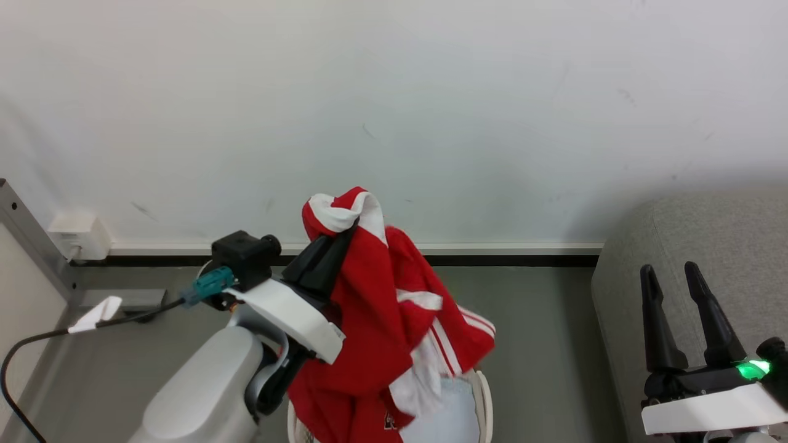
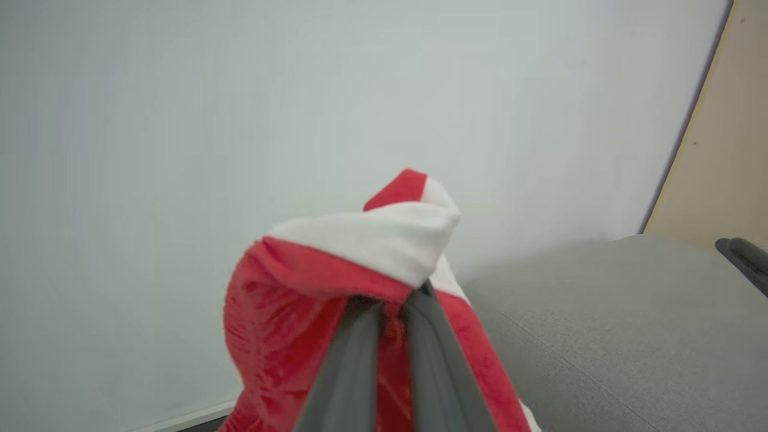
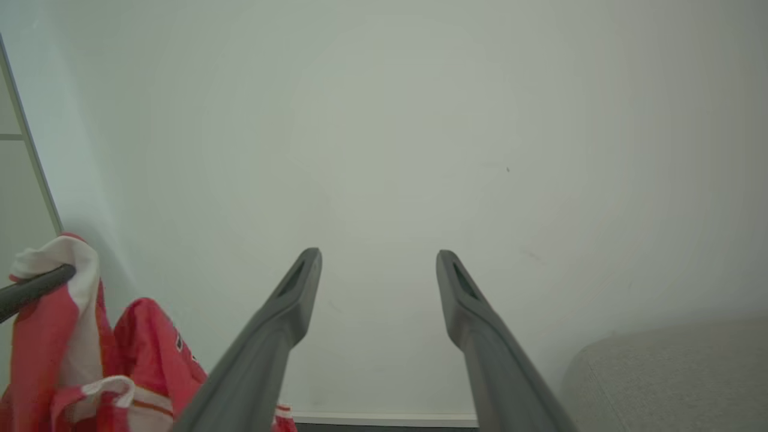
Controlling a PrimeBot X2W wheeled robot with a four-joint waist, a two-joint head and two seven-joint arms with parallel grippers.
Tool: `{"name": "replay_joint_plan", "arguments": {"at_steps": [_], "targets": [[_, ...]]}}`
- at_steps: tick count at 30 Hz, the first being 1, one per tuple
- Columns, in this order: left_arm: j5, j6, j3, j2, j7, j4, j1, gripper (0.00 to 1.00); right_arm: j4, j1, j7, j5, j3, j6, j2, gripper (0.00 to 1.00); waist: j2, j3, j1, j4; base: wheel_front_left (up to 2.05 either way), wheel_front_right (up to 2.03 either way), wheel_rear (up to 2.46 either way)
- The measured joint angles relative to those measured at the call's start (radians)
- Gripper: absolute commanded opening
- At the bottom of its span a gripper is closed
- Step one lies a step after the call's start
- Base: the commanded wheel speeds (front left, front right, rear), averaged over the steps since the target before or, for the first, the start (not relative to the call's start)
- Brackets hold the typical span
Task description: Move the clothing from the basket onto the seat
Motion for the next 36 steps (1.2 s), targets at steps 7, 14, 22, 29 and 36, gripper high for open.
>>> {"name": "replay_joint_plan", "arguments": {"at_steps": [7,14,22,29,36], "targets": [[-0.001,0.011,0.004,0.012,0.025,-0.049,-0.017,0.0,0.004,0.017,0.0,0.007,0.022,0.0,0.006,1.0,0.0,-0.001,0.0001,0.002,0.0,0.0,0.0],[-0.005,0.015,0.004,0.013,0.028,-0.034,-0.017,0.0,0.007,0.017,0.0,0.012,0.039,0.0,0.005,1.0,0.0,0.008,0.0002,-0.009,0.0,0.0,0.0],[-0.005,0.015,-0.003,0.01,0.028,-0.021,-0.038,0.0,-0.002,0.012,0.0,0.014,0.064,0.0,-0.012,1.0,0.0,0.016,0.0003,-0.002,0.0,0.0,0.0],[-0.005,0.005,-0.029,-0.012,0.044,0.002,-0.083,0.0,-0.014,-0.004,0.0,0.063,0.217,0.0,-0.065,1.0,0.0,0.016,0.0003,0.032,0.0,0.0,0.0],[-0.003,-0.007,-0.065,-0.051,0.059,0.028,-0.143,0.0,0.07,-0.061,0.0,0.092,0.434,0.0,-0.098,1.0,0.0,0.015,0.0003,0.08,0.0,0.0,0.0]]}}
